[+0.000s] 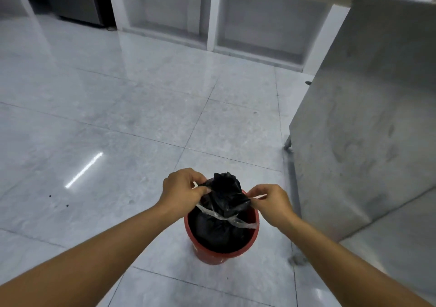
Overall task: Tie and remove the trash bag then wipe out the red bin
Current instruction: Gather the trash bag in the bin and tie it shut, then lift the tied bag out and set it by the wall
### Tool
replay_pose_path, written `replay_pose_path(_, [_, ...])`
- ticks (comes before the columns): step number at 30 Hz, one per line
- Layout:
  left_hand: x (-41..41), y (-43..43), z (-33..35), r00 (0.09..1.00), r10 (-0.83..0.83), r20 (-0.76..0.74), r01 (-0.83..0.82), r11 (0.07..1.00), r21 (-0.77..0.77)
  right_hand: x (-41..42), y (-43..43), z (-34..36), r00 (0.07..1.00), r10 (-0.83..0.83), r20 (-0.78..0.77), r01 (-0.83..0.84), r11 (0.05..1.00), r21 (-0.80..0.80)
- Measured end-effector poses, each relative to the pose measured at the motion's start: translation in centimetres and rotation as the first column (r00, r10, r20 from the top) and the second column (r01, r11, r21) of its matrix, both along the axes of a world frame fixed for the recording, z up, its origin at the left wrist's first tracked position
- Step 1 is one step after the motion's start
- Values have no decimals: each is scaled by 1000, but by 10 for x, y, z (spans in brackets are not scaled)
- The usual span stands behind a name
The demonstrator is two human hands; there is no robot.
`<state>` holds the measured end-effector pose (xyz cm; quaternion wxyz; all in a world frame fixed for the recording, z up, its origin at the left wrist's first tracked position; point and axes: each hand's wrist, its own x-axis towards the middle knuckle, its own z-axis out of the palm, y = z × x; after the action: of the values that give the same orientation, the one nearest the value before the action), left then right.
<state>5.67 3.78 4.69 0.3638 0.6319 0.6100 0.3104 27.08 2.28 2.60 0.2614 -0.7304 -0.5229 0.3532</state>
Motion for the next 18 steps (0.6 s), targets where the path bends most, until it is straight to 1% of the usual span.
replay_pose_path(3, [1,0,47,1000,-12,19,12,1000,0,-10,-2,42,989,-120,-86,120,993,-11])
replay_pose_path(8, [-4,-4,139,991,48,124,-45,999,-28,-23,-11,135,972,-176,-156,181,983,23])
replay_pose_path(13, [-21,-15,255,965,124,232,-119,992,-37,-37,-16,254,960,-153,-234,170,984,54])
replay_pose_path(16, [-37,-21,333,961,146,235,-145,989,-22,-53,-16,332,964,-97,-247,117,991,66])
replay_pose_path(18, [-53,-25,383,964,152,216,-154,988,-4,-69,-14,382,973,-43,-229,63,995,78])
